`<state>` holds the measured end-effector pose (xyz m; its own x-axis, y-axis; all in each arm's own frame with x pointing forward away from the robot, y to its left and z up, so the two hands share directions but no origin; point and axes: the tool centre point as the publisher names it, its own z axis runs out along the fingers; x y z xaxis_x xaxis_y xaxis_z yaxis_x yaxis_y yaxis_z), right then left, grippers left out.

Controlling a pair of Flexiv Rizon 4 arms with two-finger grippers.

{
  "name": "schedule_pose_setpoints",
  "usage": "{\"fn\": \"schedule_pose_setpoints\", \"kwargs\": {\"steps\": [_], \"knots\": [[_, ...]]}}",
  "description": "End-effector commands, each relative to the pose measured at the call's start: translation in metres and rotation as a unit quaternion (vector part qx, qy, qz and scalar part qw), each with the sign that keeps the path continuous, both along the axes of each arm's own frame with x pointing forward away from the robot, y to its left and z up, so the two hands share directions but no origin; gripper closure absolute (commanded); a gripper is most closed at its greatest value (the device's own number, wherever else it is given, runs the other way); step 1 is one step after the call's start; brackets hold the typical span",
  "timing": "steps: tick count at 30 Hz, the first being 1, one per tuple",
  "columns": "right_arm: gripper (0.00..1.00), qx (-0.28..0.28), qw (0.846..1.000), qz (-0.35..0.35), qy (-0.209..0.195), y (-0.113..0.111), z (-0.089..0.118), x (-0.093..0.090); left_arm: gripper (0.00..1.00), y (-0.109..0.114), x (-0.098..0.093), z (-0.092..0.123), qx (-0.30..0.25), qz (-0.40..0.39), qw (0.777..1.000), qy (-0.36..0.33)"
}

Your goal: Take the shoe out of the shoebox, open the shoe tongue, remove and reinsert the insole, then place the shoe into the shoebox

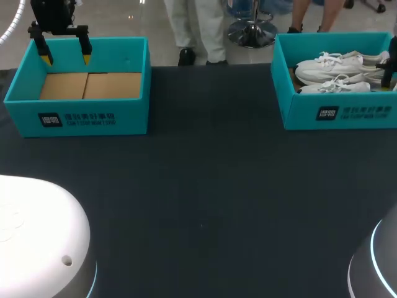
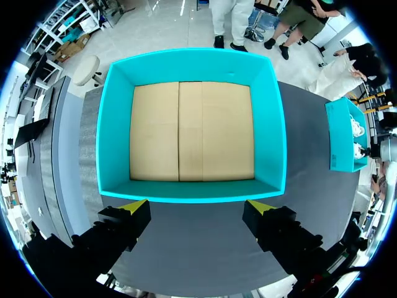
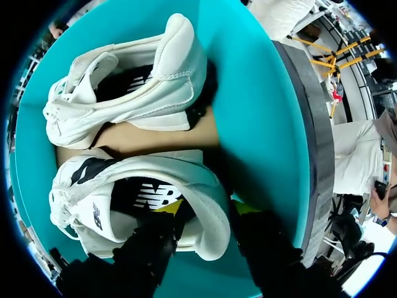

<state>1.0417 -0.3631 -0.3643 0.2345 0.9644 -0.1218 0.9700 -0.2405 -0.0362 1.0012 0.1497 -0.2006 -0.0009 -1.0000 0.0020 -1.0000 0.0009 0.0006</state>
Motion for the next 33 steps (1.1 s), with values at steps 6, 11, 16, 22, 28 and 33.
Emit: {"fn": "schedule_pose_setpoints", "kwargs": {"steps": [6,11,16,22,28,33], "knots": [[0.84,-0.005,1.000,-0.009,0.007,0.002,-0.006,0.004,0.00,0.000,0.000,0.000,0.000,0.000,1.000,0.000],[1.00,-0.008,1.000,-0.013,0.007,0.001,-0.003,0.002,0.00,0.000,0.000,0.000,0.000,0.000,1.000,0.000],[1.00,-0.011,1.000,-0.019,0.007,-0.001,0.000,-0.001,0.00,0.000,0.000,0.000,0.000,0.000,1.000,0.000],[1.00,-0.013,1.000,-0.028,0.003,-0.003,0.012,-0.003,0.00,0.000,0.000,0.000,0.000,0.000,1.000,0.000],[1.00,-0.011,0.999,-0.037,0.002,-0.003,0.030,-0.006,0.00,0.000,0.000,0.000,0.000,0.000,1.000,0.000],[1.00,-0.008,0.999,-0.049,0.007,-0.002,0.043,-0.009,0.00,0.000,0.000,0.000,0.000,0.000,1.000,0.000]]}}
